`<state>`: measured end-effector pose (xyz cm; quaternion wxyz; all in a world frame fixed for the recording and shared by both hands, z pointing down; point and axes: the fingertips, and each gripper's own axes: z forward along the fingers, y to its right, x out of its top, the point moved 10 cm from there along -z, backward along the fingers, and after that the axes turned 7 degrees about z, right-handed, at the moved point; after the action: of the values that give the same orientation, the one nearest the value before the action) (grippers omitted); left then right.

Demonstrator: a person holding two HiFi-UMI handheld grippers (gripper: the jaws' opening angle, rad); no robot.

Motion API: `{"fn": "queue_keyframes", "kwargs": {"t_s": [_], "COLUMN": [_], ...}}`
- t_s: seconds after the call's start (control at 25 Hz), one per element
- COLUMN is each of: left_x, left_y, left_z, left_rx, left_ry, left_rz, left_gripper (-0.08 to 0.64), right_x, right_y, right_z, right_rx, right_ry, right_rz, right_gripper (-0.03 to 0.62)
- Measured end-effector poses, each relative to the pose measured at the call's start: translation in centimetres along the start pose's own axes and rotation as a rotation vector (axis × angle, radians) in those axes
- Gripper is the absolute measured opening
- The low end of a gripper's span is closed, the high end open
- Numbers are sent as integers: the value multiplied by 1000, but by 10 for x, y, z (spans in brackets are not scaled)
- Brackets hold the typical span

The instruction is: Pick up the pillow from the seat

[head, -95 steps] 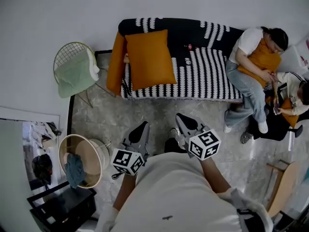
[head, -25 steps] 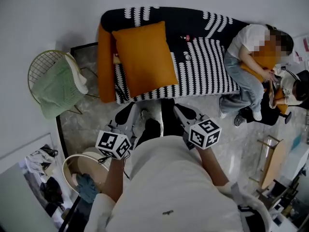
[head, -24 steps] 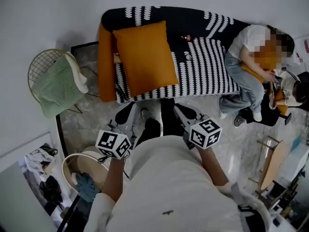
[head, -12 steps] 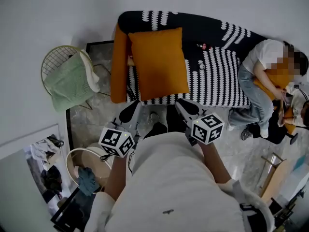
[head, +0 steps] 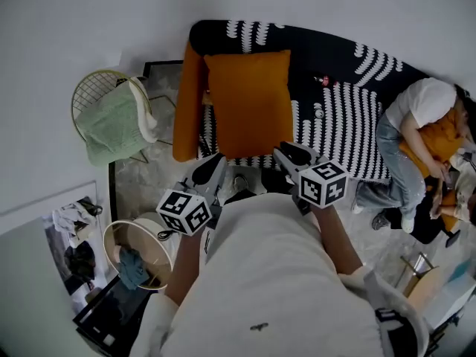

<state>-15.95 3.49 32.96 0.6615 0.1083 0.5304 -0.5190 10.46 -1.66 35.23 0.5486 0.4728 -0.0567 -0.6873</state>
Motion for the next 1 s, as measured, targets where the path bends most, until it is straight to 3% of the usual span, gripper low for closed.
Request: {"fn": "queue_keyframes", "kwargs": {"t_s": [0.08,0.24,0.4,0.52,1.0], "left_x": [-2,-2,-5,-9,-47], "left_y": [1,12,22,22,-4], "left_z": [15,38,57,71,92], "left_rx": [12,38,44,90,136], "left_ry": [-2,-19,-54,-61,-145], "left_rz": [-55,-81,-101,-113,-188], "left_gripper": [15,21,72,104,190], "right_x": [11,28,32,33,26], "right_y": [15,41,63,83,130], "right_z": [3,1,-3,-2,34], "right_rx": [24,54,73,77,5], "right_ry": [-36,-78,-134,-174,-243], "right_rz": [-7,-7,-5,-18,-16], "right_gripper": [140,163,201,229,333]}}
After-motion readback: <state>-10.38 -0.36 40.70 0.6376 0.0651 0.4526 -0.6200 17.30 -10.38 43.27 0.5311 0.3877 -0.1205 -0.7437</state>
